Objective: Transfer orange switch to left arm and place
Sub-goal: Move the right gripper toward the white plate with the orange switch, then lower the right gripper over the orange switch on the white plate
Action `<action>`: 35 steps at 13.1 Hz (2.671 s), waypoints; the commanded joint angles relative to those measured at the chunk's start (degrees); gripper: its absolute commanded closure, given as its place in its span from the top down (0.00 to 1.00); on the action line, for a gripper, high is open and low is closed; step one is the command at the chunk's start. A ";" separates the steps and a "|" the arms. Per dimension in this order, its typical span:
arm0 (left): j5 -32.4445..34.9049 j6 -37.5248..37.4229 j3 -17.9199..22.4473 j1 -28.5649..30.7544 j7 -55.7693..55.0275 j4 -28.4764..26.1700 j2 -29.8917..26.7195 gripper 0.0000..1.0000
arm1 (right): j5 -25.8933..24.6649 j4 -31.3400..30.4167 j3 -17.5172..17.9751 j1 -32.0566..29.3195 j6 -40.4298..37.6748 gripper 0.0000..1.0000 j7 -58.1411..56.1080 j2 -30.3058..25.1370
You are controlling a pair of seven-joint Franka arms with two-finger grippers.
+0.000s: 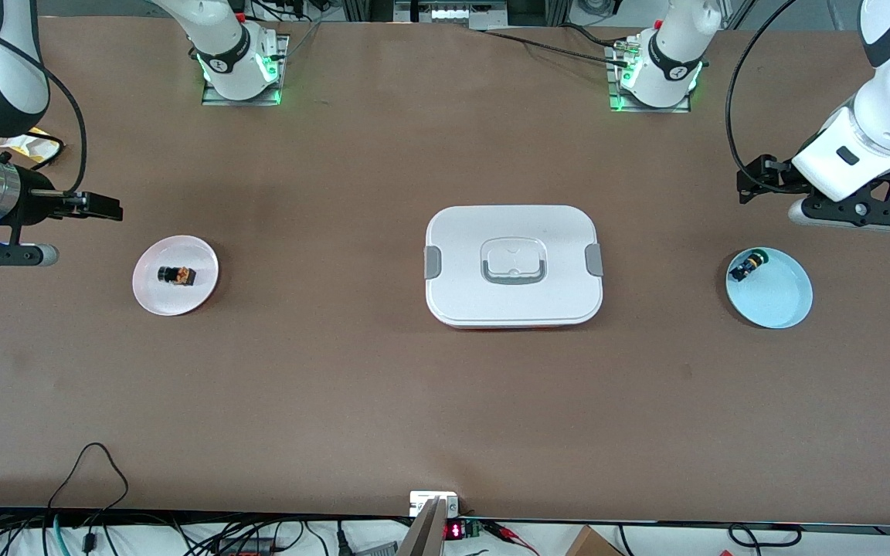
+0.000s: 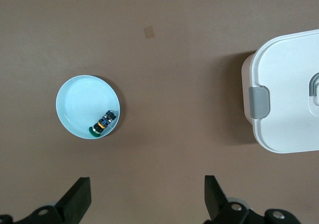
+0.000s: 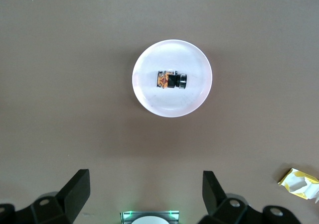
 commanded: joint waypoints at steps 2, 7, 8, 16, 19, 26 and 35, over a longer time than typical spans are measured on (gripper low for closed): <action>0.19 -1.34 -0.27 0.05 -0.41 0.97 -0.32 1.00 | 0.72 1.80 0.33 -0.17 0.49 1.00 -0.06 0.81; 0.19 -2.40 -0.27 0.14 -0.41 1.50 -0.23 1.00 | 0.38 1.72 0.33 0.18 5.13 1.00 0.82 2.30; 0.19 -2.40 -0.36 0.06 -0.41 1.50 -0.23 1.00 | 0.29 1.72 0.33 0.09 6.37 1.00 0.82 3.18; 0.19 -2.49 -0.36 0.05 -0.32 1.50 -0.23 1.00 | 0.11 -5.56 0.24 -1.66 20.33 1.00 0.73 9.43; 0.19 -2.49 -0.54 0.05 -0.41 1.59 -0.23 1.00 | 0.02 -12.15 0.24 -2.98 28.93 1.00 0.29 9.51; 0.19 -2.49 -0.63 0.05 -0.32 1.59 -0.23 1.00 | 0.02 -21.31 0.33 -2.72 41.96 1.00 0.47 10.92; 0.19 -2.49 -0.63 0.05 -0.41 1.59 -0.23 1.00 | -0.15 -26.67 0.25 -2.90 50.76 1.00 0.56 13.73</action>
